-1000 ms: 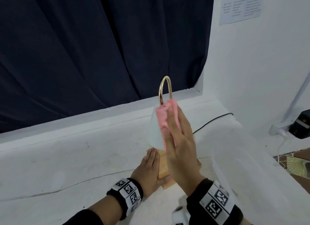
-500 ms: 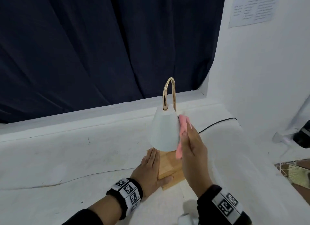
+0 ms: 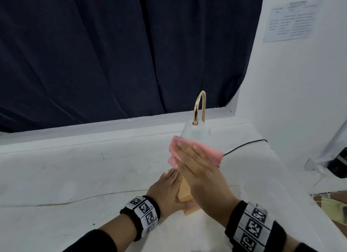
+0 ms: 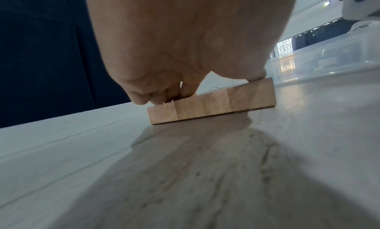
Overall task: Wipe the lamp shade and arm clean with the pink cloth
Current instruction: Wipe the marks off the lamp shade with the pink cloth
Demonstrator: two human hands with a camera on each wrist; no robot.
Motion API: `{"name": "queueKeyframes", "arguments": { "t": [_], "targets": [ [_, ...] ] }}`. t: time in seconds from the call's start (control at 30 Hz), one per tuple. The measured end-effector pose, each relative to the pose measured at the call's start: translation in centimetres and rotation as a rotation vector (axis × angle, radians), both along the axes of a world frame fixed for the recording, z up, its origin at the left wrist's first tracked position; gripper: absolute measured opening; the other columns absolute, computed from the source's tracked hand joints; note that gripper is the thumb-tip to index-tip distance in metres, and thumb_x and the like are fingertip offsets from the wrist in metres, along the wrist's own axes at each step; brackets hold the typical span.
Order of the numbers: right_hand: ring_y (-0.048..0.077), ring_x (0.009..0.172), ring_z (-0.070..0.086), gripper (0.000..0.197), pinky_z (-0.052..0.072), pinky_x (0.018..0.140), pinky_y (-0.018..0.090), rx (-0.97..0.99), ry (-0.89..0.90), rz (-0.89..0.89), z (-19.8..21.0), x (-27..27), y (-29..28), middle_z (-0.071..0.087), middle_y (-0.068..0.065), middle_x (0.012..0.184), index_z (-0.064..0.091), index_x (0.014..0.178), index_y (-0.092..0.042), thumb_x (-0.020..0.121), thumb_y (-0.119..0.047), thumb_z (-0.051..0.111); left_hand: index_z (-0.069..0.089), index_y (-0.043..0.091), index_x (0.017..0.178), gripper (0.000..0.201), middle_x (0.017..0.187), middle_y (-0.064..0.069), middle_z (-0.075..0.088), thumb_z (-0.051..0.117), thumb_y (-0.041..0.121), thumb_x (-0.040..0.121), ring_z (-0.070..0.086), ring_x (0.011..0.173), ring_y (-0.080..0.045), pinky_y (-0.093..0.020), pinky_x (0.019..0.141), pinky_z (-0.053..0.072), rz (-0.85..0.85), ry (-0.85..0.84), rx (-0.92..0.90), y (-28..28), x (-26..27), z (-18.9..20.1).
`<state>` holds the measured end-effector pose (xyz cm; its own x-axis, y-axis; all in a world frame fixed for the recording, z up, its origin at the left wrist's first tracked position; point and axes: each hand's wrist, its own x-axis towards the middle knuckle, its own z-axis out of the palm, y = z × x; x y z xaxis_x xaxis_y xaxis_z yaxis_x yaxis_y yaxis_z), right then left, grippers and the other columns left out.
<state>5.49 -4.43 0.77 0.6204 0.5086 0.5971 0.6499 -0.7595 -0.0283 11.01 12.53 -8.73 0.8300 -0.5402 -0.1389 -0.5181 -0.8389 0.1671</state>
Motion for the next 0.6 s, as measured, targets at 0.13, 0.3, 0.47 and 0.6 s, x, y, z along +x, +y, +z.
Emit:
{"name": "queueKeyframes", "arguments": {
  "t": [0.13, 0.3, 0.47, 0.6],
  "targets": [
    [0.017, 0.15, 0.035, 0.045, 0.035, 0.118, 0.035, -0.057, 0.111, 0.122, -2.6, -0.8, -0.5, 0.049, 0.013, 0.154, 0.06, 0.137, 0.0, 0.108, -0.018, 0.031, 0.032, 0.032, 0.149, 0.097, 0.156, 0.01, 0.033, 0.043, 0.09, 0.071, 0.023, 0.146, -0.013, -0.038, 0.118, 0.029, -0.05, -0.046, -0.132, 0.7, -0.2, 0.7],
    [0.006, 0.151, 0.03, 0.056, 0.026, 0.121, 0.022, 0.018, 0.183, 0.284, -0.4, -2.9, -1.5, 0.059, 0.013, 0.145, 0.067, 0.128, 0.001, 0.108, -0.018, 0.018, 0.043, 0.034, 0.122, 0.048, 0.115, 0.013, 0.056, 0.054, 0.063, 0.085, 0.05, 0.114, -0.009, -0.034, 0.099, 0.052, -0.174, -0.248, -0.312, 0.4, 0.1, 1.8],
    [0.02, 0.148, 0.042, 0.041, 0.036, 0.121, 0.037, 0.115, 0.035, 0.222, 3.8, -4.3, -4.0, 0.05, 0.01, 0.153, 0.066, 0.131, 0.0, 0.105, 0.002, 0.033, 0.036, 0.032, 0.149, 0.111, 0.152, 0.005, 0.036, 0.065, 0.089, 0.058, 0.031, 0.136, -0.018, -0.031, 0.114, 0.03, -0.199, 0.0, -0.054, 2.5, 2.5, 2.1],
    [0.027, 0.152, 0.033, 0.061, 0.033, 0.122, 0.049, 0.072, -0.083, 0.079, 5.8, -1.5, -4.7, 0.041, 0.012, 0.159, 0.052, 0.145, 0.0, 0.09, 0.024, 0.041, 0.014, 0.018, 0.16, 0.139, 0.167, -0.004, 0.014, 0.053, 0.095, 0.05, 0.006, 0.154, -0.024, -0.027, 0.121, -0.005, -0.255, 0.017, 0.031, 1.7, 3.6, 2.2]
  ]
}}
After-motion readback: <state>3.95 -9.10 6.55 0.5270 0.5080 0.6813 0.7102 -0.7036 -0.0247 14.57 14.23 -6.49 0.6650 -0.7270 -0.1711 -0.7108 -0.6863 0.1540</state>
